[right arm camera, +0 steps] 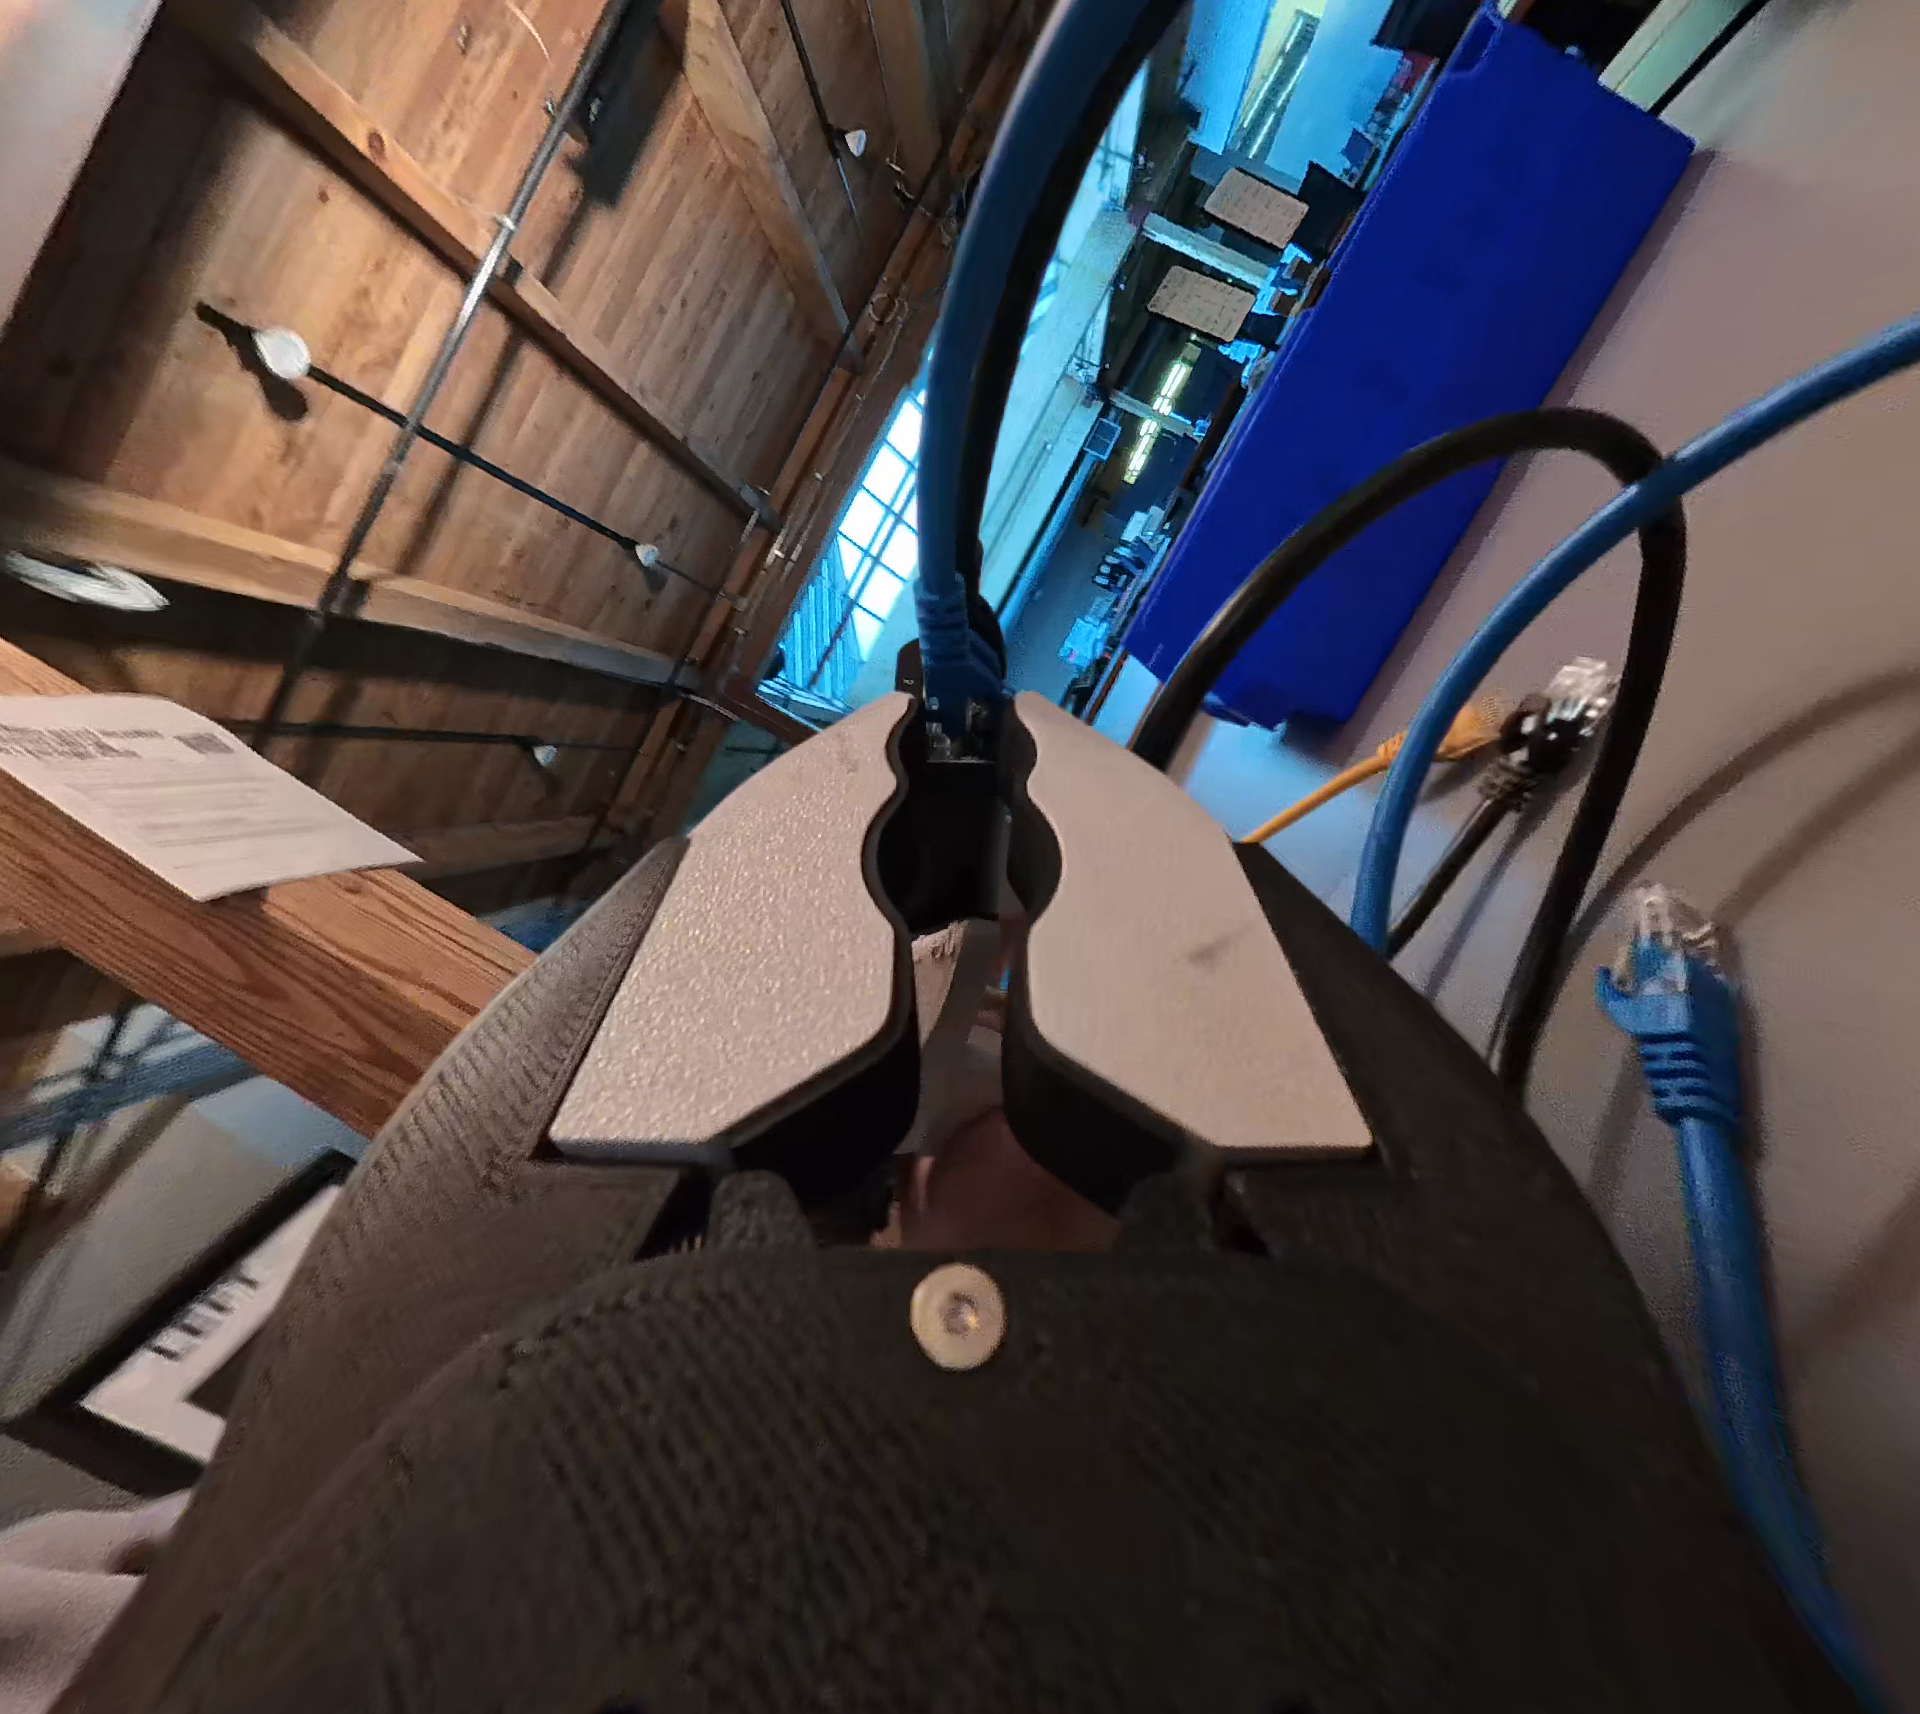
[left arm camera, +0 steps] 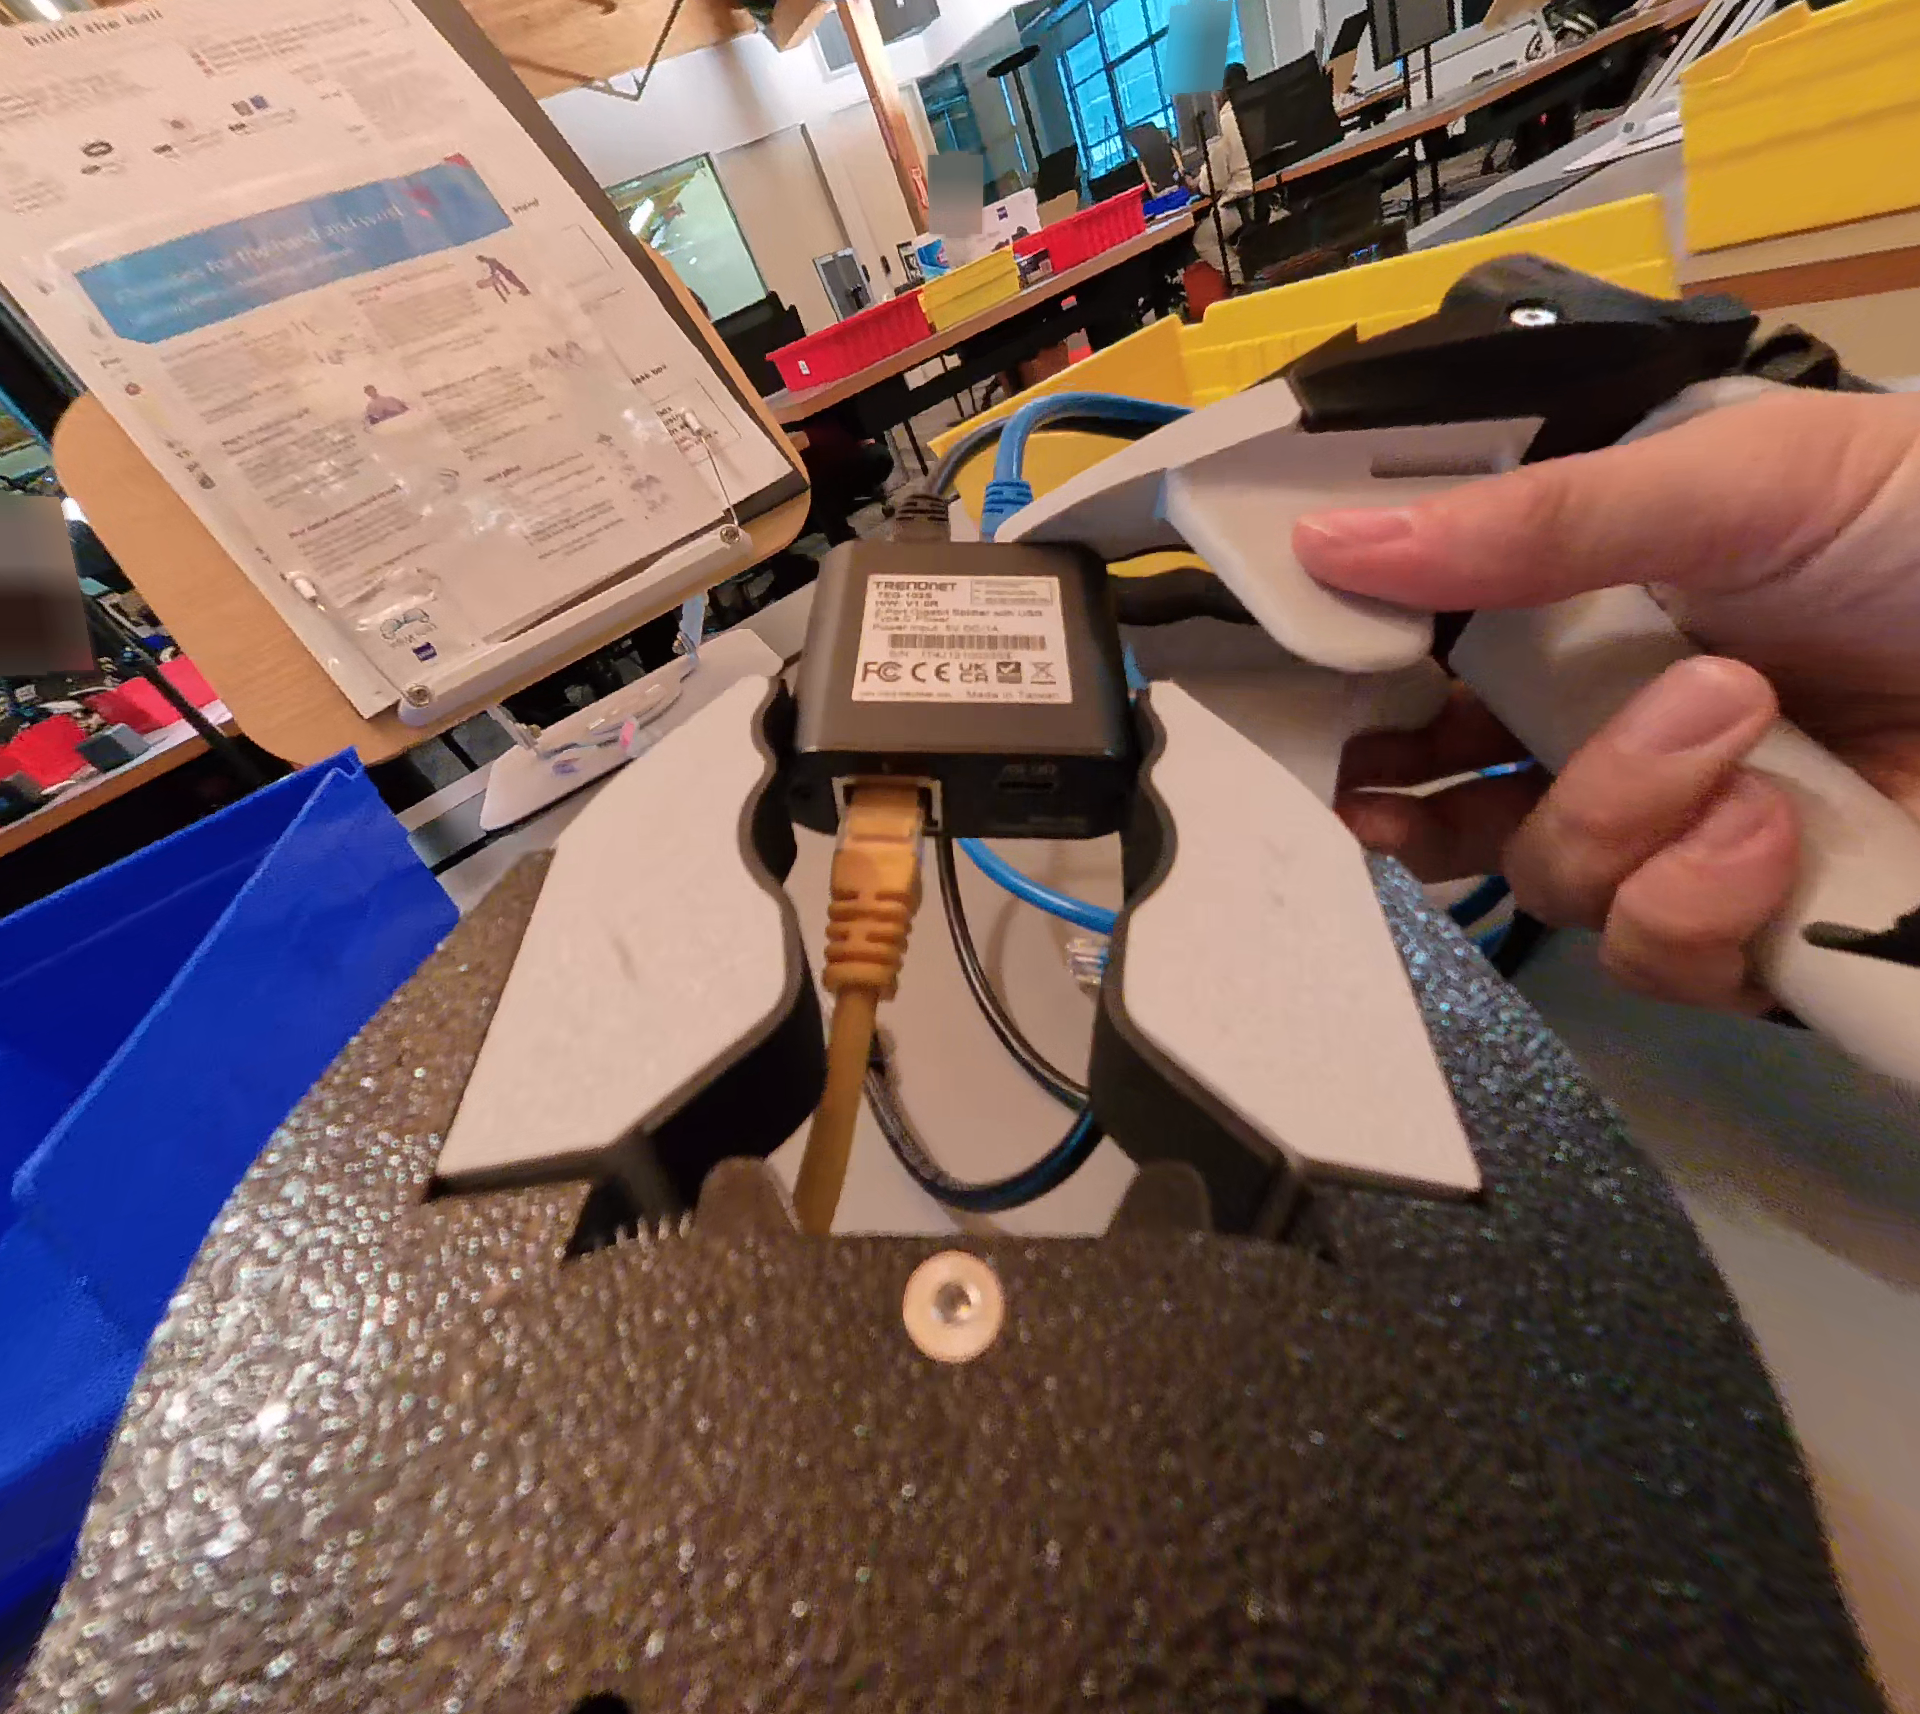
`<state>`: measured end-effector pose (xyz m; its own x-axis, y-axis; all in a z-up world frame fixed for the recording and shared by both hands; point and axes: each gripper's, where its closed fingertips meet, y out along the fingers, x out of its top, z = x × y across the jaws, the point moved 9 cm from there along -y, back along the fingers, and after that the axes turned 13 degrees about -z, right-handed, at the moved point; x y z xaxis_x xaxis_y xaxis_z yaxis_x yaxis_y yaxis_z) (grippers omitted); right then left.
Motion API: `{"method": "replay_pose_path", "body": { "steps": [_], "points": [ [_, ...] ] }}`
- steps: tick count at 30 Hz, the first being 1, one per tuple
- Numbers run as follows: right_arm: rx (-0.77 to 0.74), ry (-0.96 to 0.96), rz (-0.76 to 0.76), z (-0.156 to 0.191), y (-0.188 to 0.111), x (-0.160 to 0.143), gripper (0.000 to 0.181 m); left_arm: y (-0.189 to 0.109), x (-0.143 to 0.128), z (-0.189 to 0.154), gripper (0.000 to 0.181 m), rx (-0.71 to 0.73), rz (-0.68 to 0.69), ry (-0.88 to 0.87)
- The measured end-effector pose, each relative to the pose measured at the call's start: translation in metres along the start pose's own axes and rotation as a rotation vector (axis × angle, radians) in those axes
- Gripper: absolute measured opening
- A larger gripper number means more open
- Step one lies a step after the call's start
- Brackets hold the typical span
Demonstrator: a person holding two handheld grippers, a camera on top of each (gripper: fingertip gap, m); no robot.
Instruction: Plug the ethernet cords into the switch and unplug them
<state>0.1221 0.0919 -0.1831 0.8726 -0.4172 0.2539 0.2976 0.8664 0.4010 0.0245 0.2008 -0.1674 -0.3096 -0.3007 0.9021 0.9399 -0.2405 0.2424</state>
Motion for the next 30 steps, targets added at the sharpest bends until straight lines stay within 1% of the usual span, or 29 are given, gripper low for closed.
{"method": "replay_pose_path", "body": {
  "steps": [5,8,13,19,22,24,25,26,27,28,29,30],
  "points": [
    [-0.019,0.084,-0.025,-0.003,0.000,-0.004,0.012,-0.001,-0.001,0.001,0.061,0.011,0.006,0.002],
    [-0.022,0.101,-0.026,-0.005,0.000,-0.005,0.012,-0.001,-0.001,0.002,0.061,0.004,0.009,0.005],
    [0.000,-0.041,0.003,-0.002,-0.002,-0.003,0.010,-0.001,-0.002,0.003,0.061,-0.023,0.007,0.016],
    [0.046,-0.103,0.054,-0.008,-0.003,0.001,0.009,0.000,-0.003,0.000,0.061,-0.013,0.014,0.076],
    [0.022,-0.257,0.093,-0.005,-0.002,0.006,0.009,0.000,-0.006,-0.002,0.061,0.008,0.021,0.076],
    [0.013,-0.322,0.062,0.001,-0.003,0.019,0.009,-0.002,-0.005,0.002,0.061,0.055,0.021,0.126],
    [0.020,-0.332,0.090,0.004,-0.003,0.026,0.007,-0.003,-0.003,0.005,0.061,0.066,0.010,0.141],
    [0.027,-0.339,0.150,0.006,-0.003,0.029,0.008,-0.005,0.000,0.009,0.061,0.069,-0.007,0.129],
    [0.033,-0.389,0.144,0.011,-0.003,0.033,0.008,-0.006,0.002,0.015,0.061,0.094,-0.011,0.110],
    [0.052,-0.440,0.198,0.016,-0.002,0.033,0.007,-0.006,0.005,0.021,0.061,0.114,-0.008,0.097],
    [0.048,-0.476,0.292,0.020,0.000,0.032,0.008,-0.007,0.008,0.027,0.061,0.123,-0.013,0.085],
    [0.052,-0.529,0.309,0.026,0.001,0.032,0.007,-0.009,0.013,0.033,0.061,0.143,-0.027,0.079]
  ]
}}
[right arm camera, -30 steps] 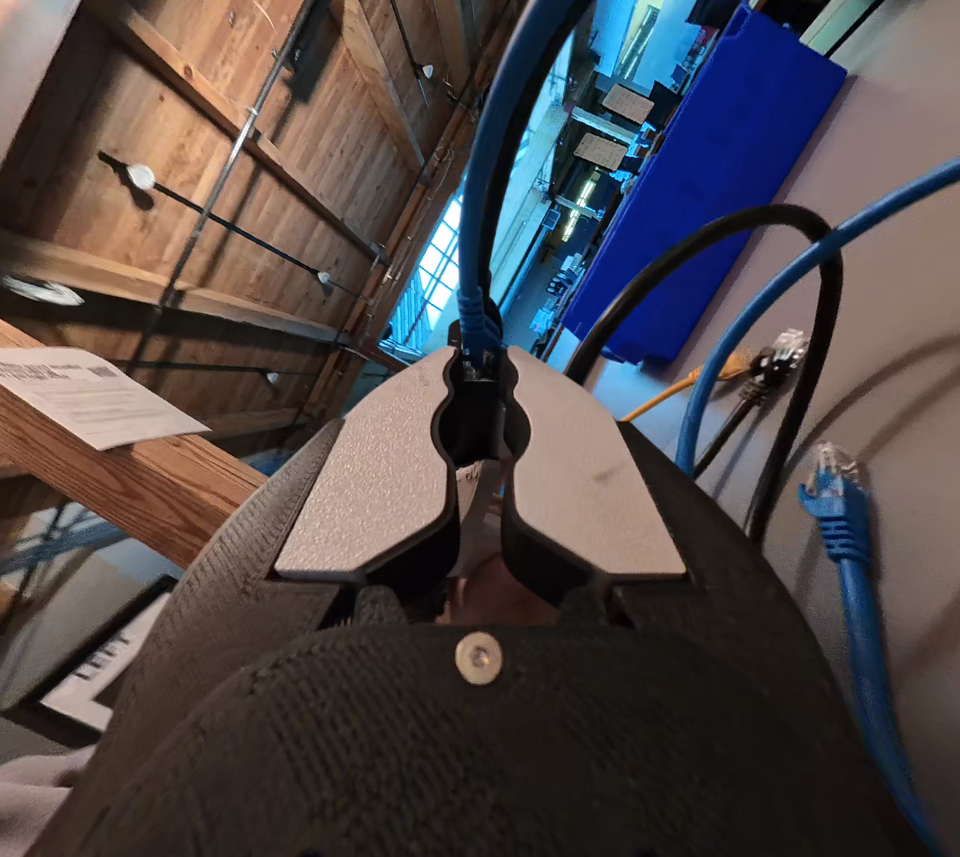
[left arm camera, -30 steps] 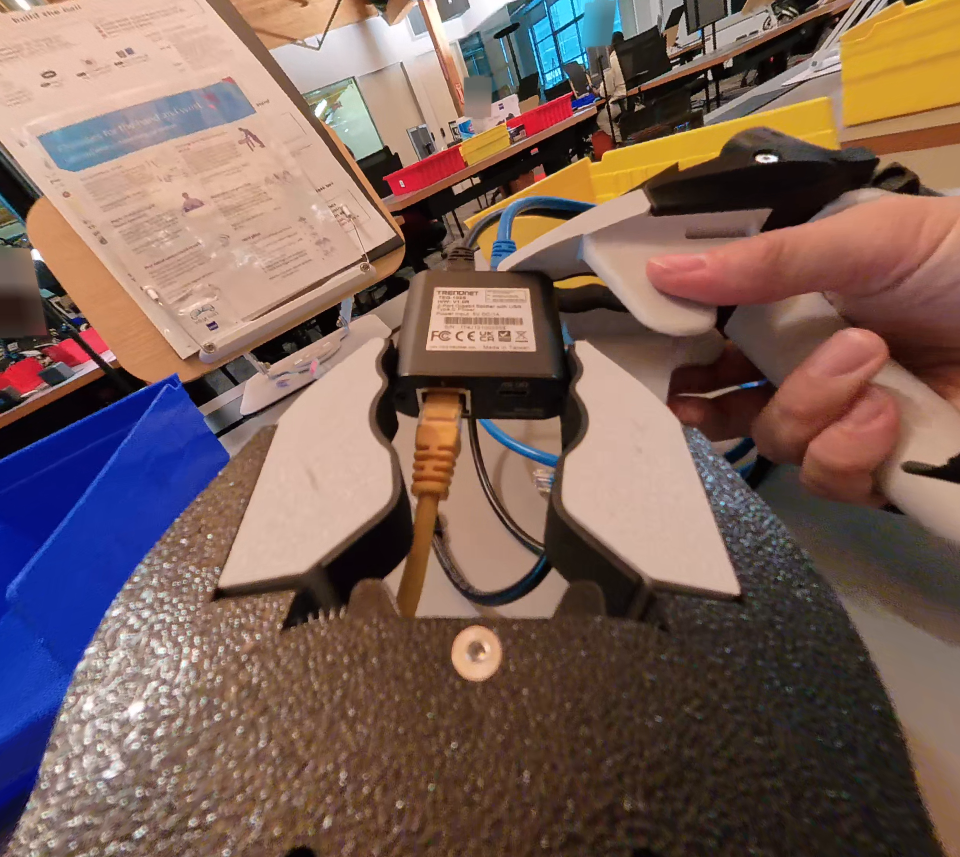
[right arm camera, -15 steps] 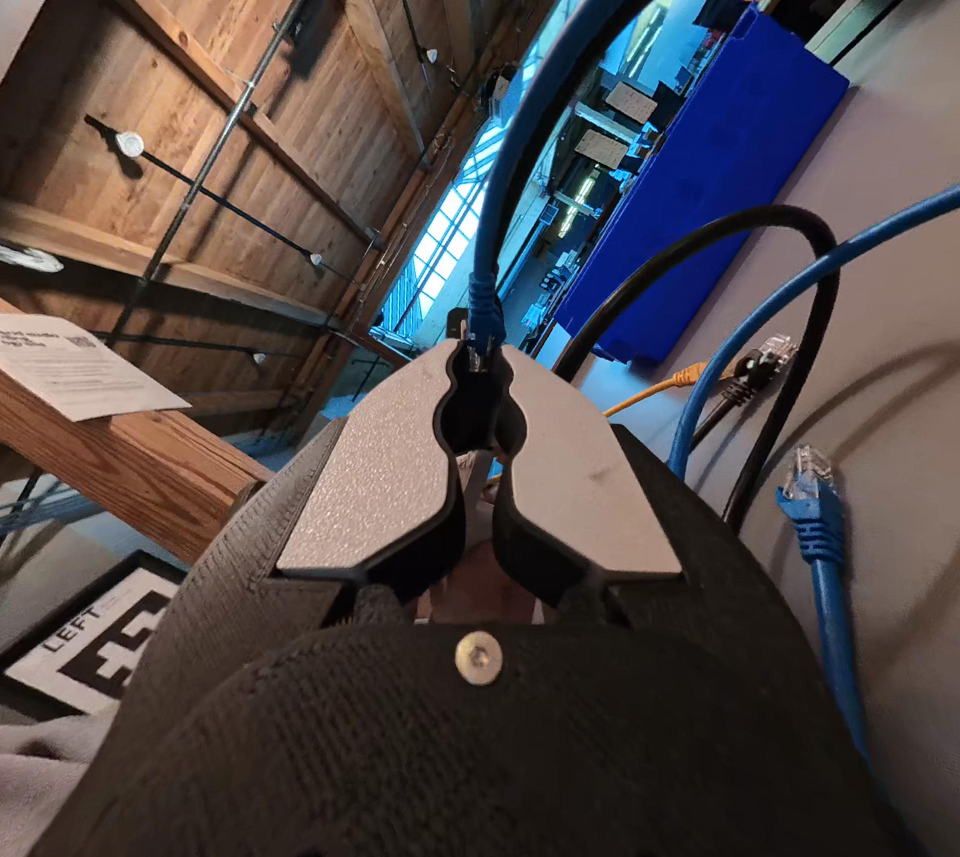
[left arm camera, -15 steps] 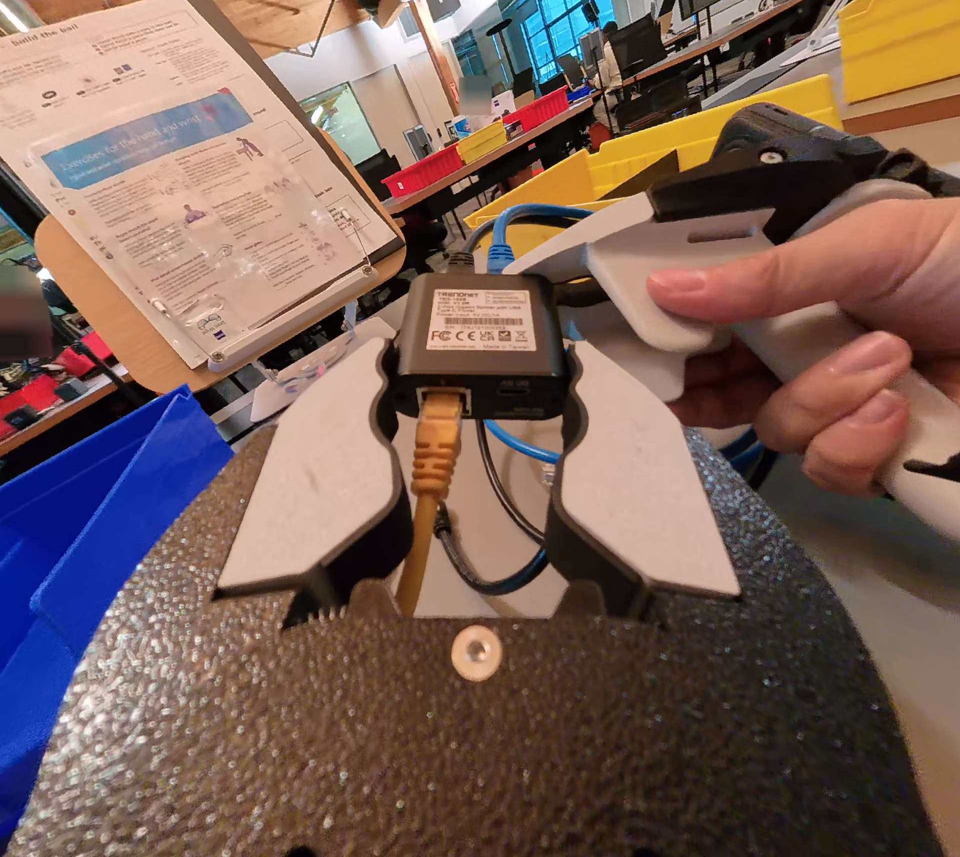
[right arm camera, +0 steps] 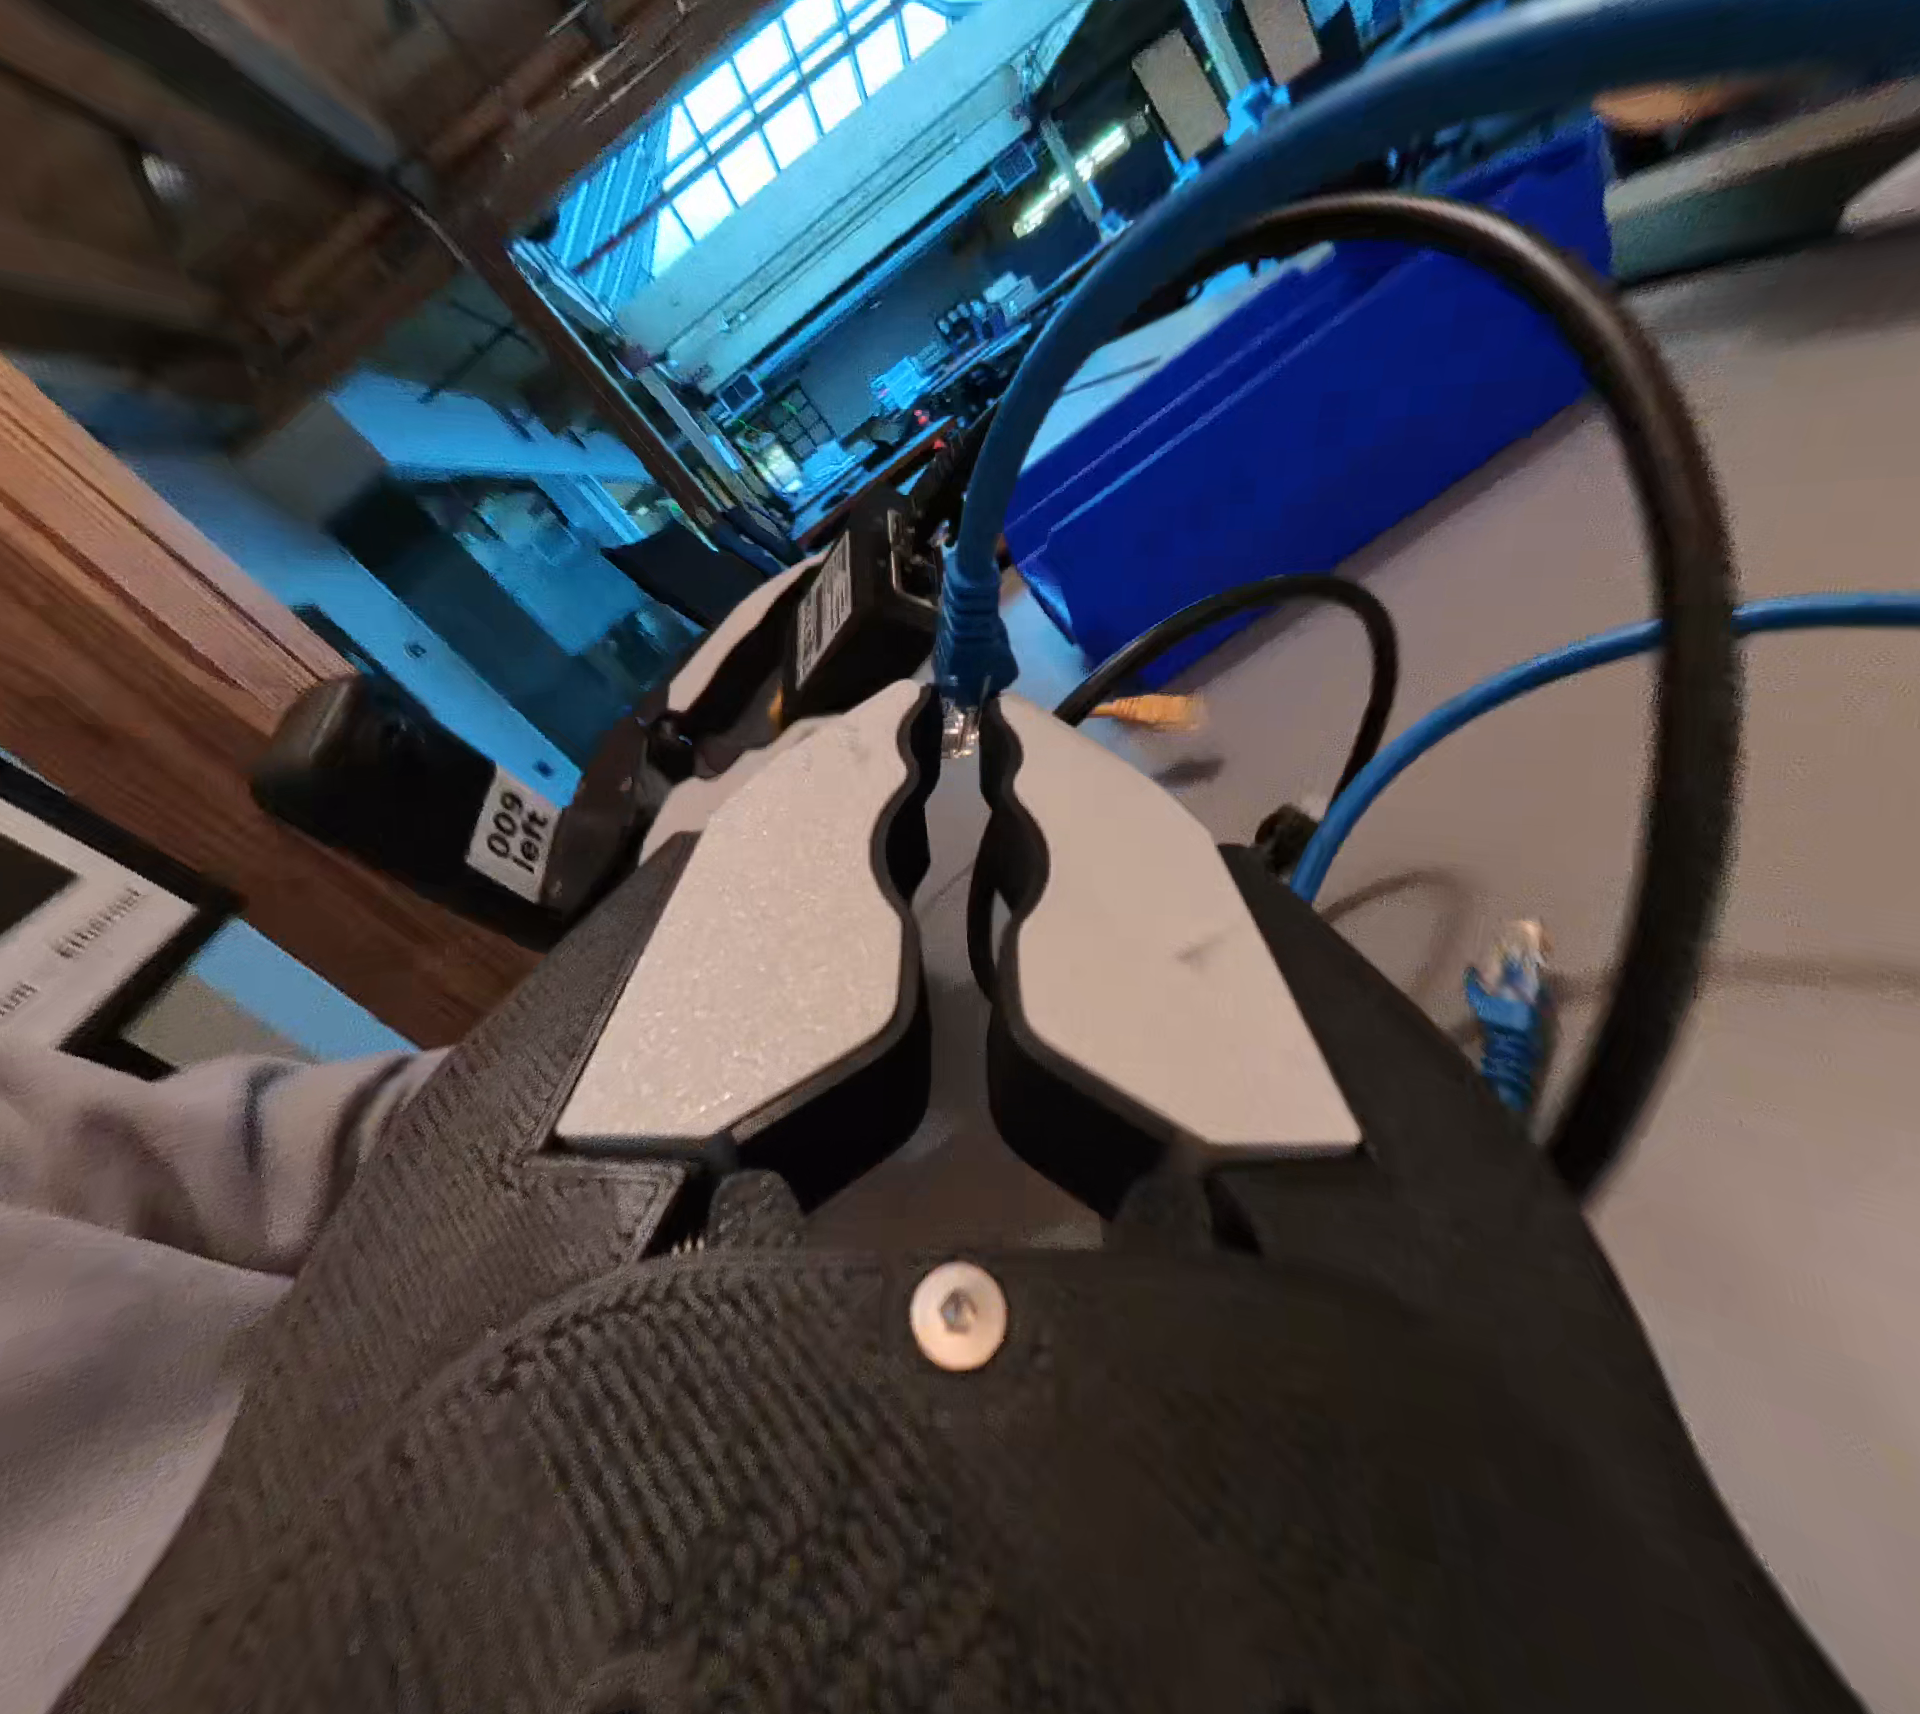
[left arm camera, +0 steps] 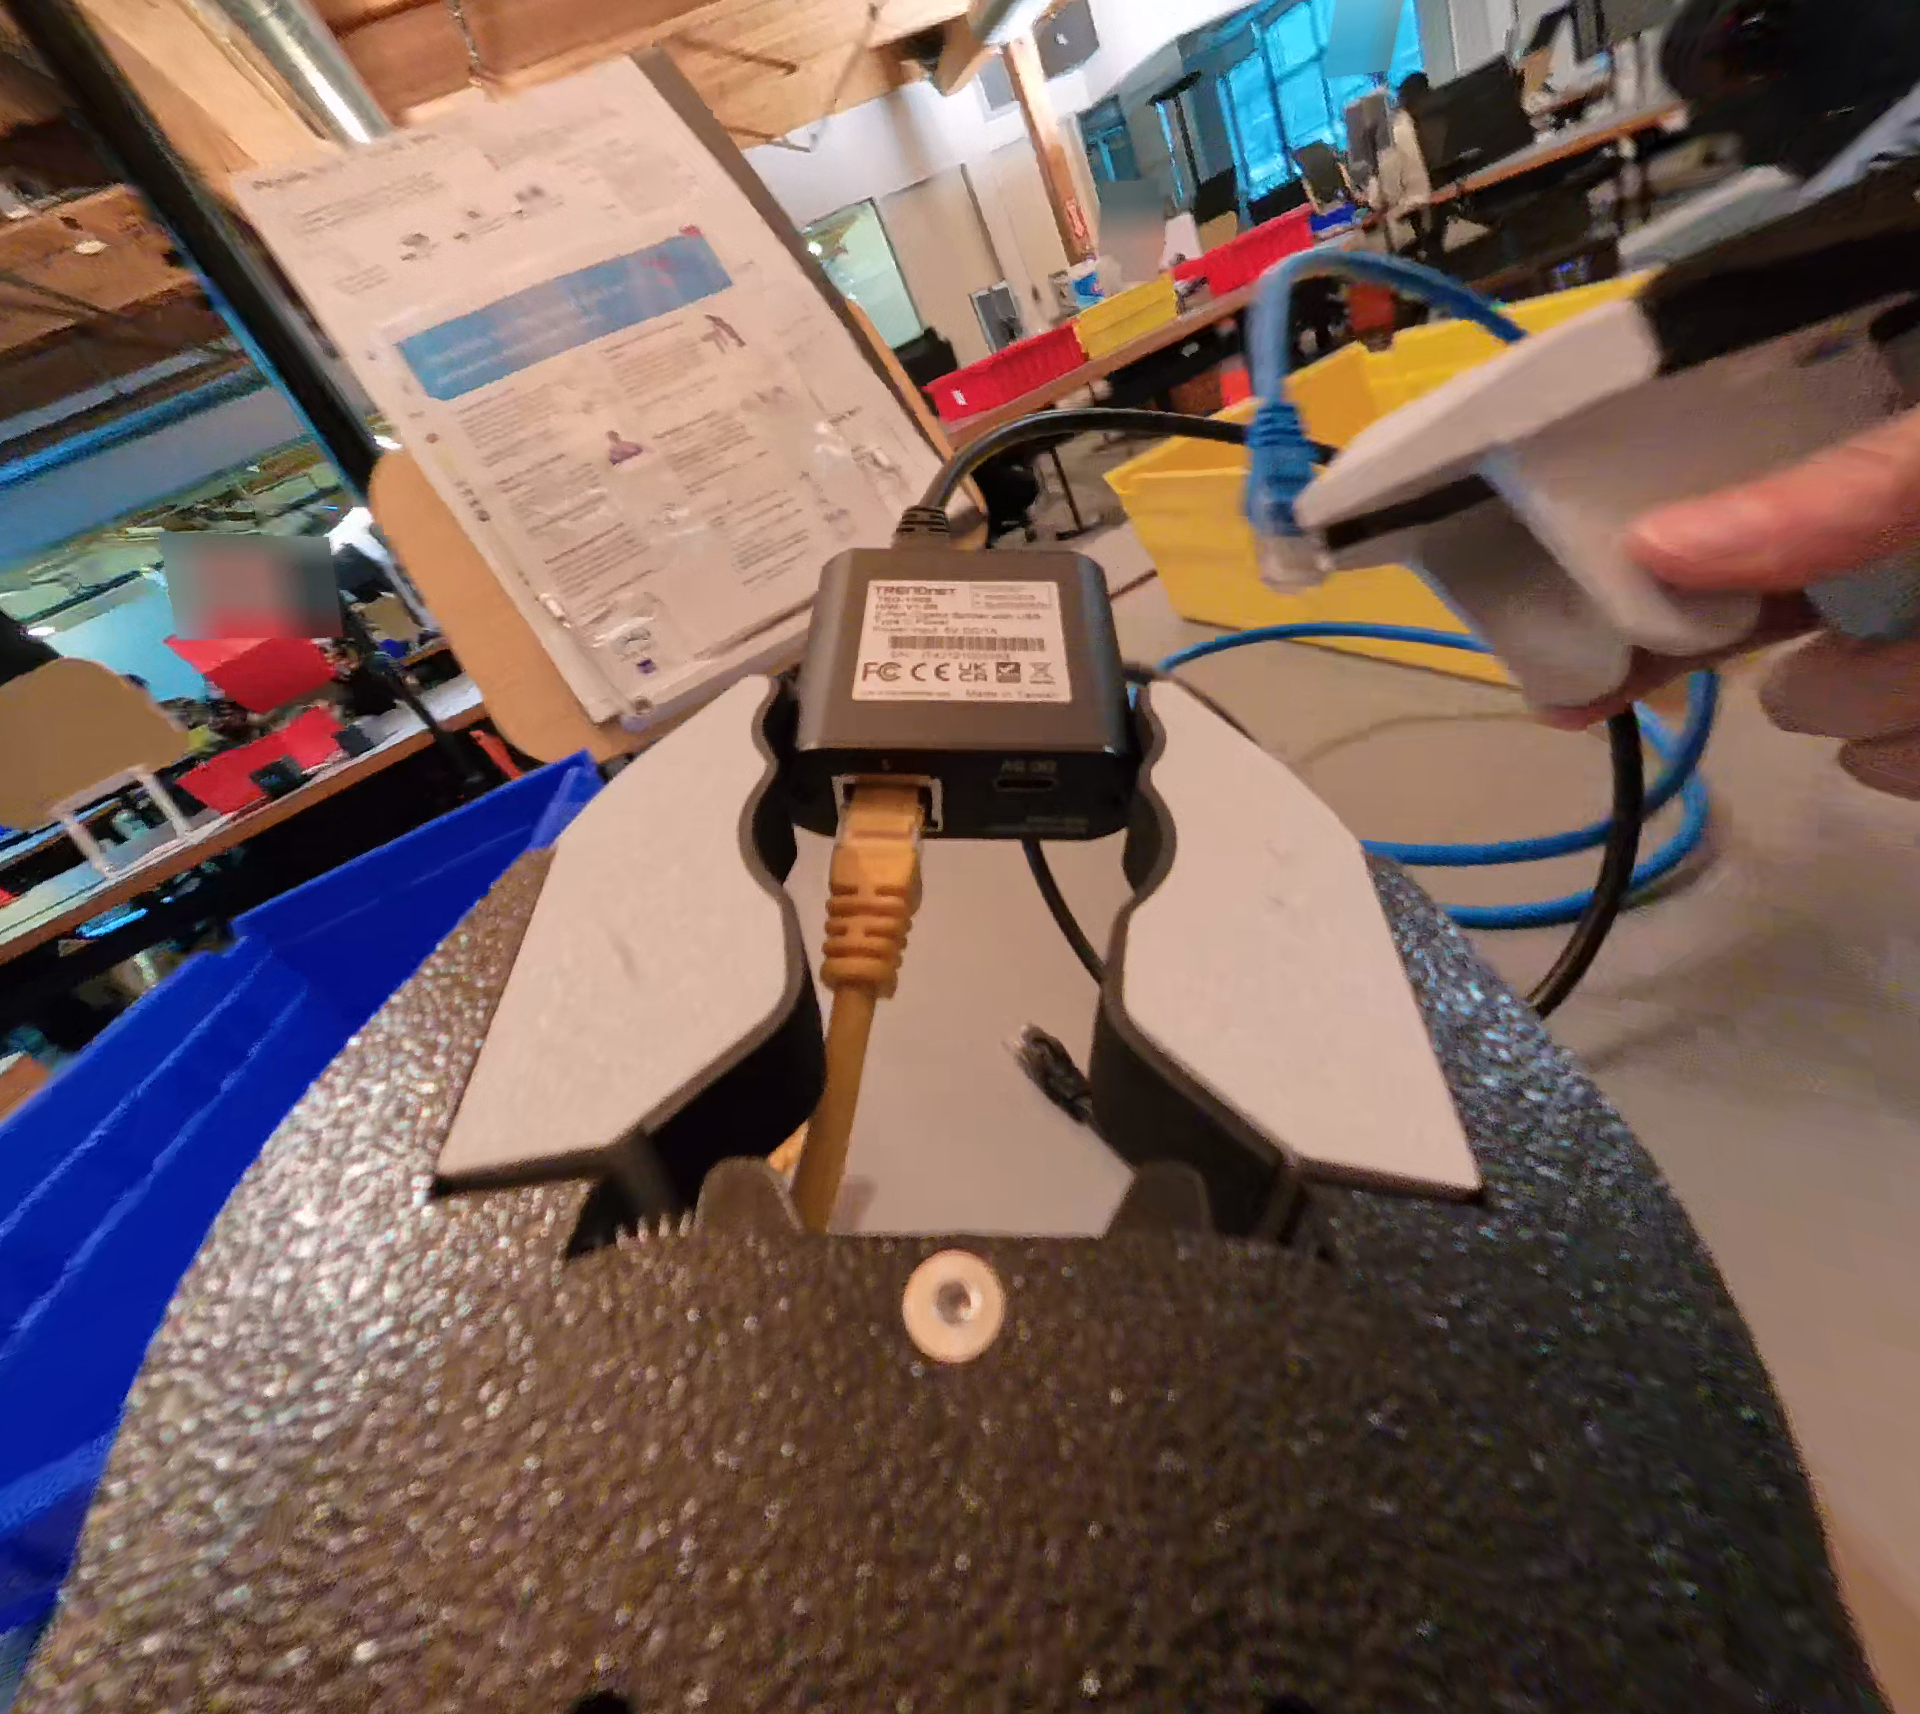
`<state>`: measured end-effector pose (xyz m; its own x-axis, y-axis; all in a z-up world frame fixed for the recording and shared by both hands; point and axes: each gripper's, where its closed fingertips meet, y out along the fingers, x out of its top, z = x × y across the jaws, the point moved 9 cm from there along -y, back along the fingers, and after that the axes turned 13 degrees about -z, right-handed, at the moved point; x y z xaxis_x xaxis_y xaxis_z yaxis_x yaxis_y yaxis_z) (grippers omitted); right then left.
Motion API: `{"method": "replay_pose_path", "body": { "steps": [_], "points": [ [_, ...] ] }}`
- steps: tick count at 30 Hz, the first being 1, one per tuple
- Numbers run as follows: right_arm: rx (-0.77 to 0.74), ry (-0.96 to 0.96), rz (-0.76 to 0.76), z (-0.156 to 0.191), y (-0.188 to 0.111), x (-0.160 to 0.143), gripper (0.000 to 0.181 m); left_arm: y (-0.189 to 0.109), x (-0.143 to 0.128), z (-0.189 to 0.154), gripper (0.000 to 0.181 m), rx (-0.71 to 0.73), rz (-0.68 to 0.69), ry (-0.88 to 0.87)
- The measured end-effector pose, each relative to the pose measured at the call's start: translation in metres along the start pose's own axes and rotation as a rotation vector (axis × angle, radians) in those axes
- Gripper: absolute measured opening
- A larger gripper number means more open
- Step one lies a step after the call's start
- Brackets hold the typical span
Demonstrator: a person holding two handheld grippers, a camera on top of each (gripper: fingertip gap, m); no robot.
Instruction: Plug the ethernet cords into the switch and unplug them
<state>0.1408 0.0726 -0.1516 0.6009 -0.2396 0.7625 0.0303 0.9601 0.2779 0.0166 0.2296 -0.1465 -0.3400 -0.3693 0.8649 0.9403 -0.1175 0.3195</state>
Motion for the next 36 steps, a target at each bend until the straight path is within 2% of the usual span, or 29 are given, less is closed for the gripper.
{"method": "replay_pose_path", "body": {
  "steps": [2,4,5,11,14,18,22,25,30,33,36],
  "points": [
    [0.048,-0.094,0.077,0.011,0.001,0.006,0.007,-0.002,0.009,0.014,0.061,0.037,-0.011,0.000],
    [0.019,-0.229,0.242,0.013,0.000,0.006,0.007,-0.006,0.017,0.027,0.061,0.066,-0.037,-0.025],
    [0.005,-0.299,0.275,0.013,-0.001,0.005,0.007,-0.008,0.022,0.034,0.061,0.081,-0.052,-0.038],
    [0.078,-0.366,0.438,0.019,-0.007,0.008,0.007,-0.027,0.054,0.081,0.061,0.225,-0.121,-0.058],
    [0.102,-0.426,0.424,0.029,-0.011,0.020,0.007,-0.042,0.067,0.109,0.061,0.299,-0.143,-0.049],
    [0.131,-0.541,0.377,0.061,-0.012,0.056,0.007,-0.059,0.074,0.133,0.060,0.350,-0.159,-0.077],
    [0.171,-0.608,0.351,0.098,-0.007,0.109,0.007,-0.061,0.069,0.137,0.061,0.351,-0.138,-0.075],
    [0.086,-0.722,0.380,0.112,-0.009,0.148,0.007,-0.059,0.065,0.136,0.061,0.332,-0.123,-0.091],
    [-0.037,-0.819,0.356,0.098,-0.029,0.197,0.006,-0.053,0.058,0.130,0.061,0.294,-0.098,-0.108],
    [-0.140,-0.803,0.403,0.064,-0.043,0.213,0.006,-0.049,0.054,0.125,0.061,0.270,-0.093,-0.128],
    [-0.193,-0.702,0.426,0.017,-0.055,0.208,0.006,-0.044,0.051,0.119,0.061,0.238,-0.077,-0.132]
  ]
}}
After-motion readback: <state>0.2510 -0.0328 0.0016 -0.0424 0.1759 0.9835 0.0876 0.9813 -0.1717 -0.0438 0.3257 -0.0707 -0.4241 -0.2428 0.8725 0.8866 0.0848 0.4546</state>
